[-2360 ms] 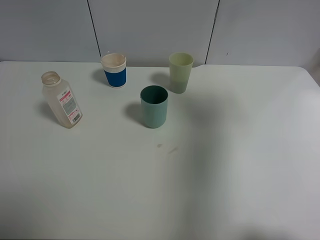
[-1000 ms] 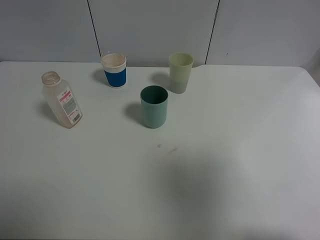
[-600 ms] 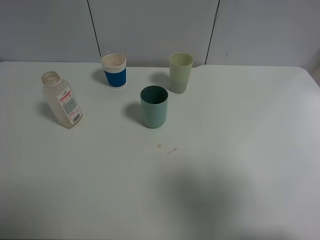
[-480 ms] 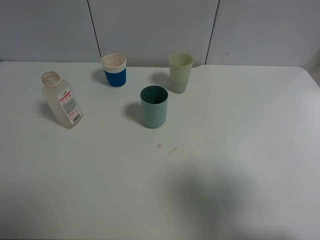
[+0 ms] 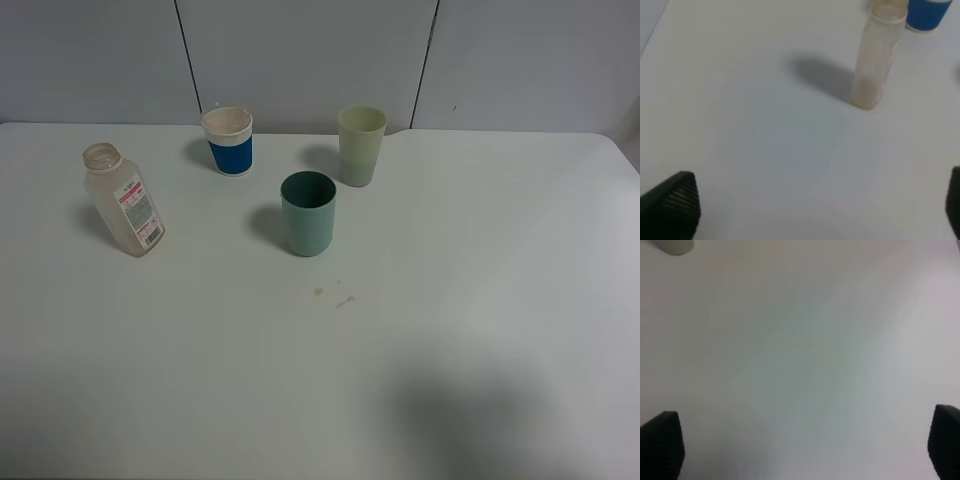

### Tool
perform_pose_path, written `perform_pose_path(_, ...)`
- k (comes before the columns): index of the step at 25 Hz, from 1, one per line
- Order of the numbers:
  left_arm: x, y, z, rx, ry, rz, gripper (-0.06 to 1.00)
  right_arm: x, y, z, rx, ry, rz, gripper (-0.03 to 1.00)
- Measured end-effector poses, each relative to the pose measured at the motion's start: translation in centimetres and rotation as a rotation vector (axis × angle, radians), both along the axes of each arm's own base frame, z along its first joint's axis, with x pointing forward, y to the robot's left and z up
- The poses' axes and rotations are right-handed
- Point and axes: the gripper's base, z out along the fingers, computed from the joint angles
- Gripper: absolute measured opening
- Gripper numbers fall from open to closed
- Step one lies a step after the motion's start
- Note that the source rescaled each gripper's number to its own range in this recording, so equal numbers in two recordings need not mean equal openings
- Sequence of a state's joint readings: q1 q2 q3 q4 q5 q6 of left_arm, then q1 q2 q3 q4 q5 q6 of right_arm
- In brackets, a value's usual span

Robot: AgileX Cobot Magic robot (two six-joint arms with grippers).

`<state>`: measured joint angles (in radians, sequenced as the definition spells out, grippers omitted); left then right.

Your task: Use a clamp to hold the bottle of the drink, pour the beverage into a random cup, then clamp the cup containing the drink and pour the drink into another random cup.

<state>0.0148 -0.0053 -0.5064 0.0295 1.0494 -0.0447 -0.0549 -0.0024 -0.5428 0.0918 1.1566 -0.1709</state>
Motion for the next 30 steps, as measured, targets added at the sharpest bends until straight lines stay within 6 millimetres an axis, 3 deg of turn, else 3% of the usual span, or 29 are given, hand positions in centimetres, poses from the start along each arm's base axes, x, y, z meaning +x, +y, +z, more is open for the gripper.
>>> perform_pose_path(30, 0.0, 0.0, 0.0, 0.0, 0.0, 0.0, 1.0, 0.78, -0.32, -0.31, -0.001, -0.045, -0.035, 0.97)
